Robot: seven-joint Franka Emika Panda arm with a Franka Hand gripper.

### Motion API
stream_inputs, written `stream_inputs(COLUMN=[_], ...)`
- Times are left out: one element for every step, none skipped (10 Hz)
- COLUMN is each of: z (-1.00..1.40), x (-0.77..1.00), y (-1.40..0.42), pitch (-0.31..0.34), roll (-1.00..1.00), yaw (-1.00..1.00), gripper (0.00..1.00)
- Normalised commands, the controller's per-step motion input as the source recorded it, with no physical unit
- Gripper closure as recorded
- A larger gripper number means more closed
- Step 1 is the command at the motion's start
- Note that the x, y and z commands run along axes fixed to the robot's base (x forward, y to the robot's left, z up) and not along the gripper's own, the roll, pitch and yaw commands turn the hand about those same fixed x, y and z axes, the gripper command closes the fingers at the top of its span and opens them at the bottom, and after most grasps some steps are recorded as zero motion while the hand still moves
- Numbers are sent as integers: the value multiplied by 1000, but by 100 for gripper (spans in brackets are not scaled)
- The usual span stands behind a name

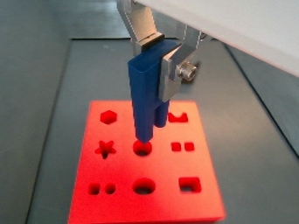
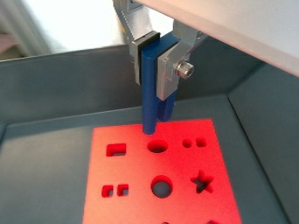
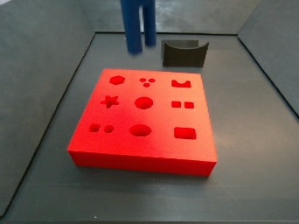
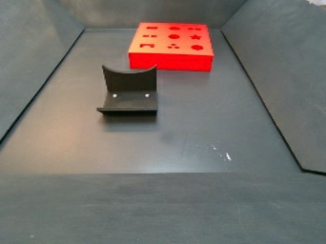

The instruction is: Insert the square-circle object.

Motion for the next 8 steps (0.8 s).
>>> stream_inputs(z=[-749,-746,-746,-751,-323,0,-69,66], x=[0,0,0,0,-300,120,-414,-231], y=[0,0,0,0,-194,0,120,-60], pitch=[-24,-16,-13,-11,0,1,0,100], roll=[23,19,17,16,41,0,40,253], yaw=[-1000,-1000,-1000,-1000,-654,0,-340,-889], gripper=[100,100,100,100,100,100,100,100])
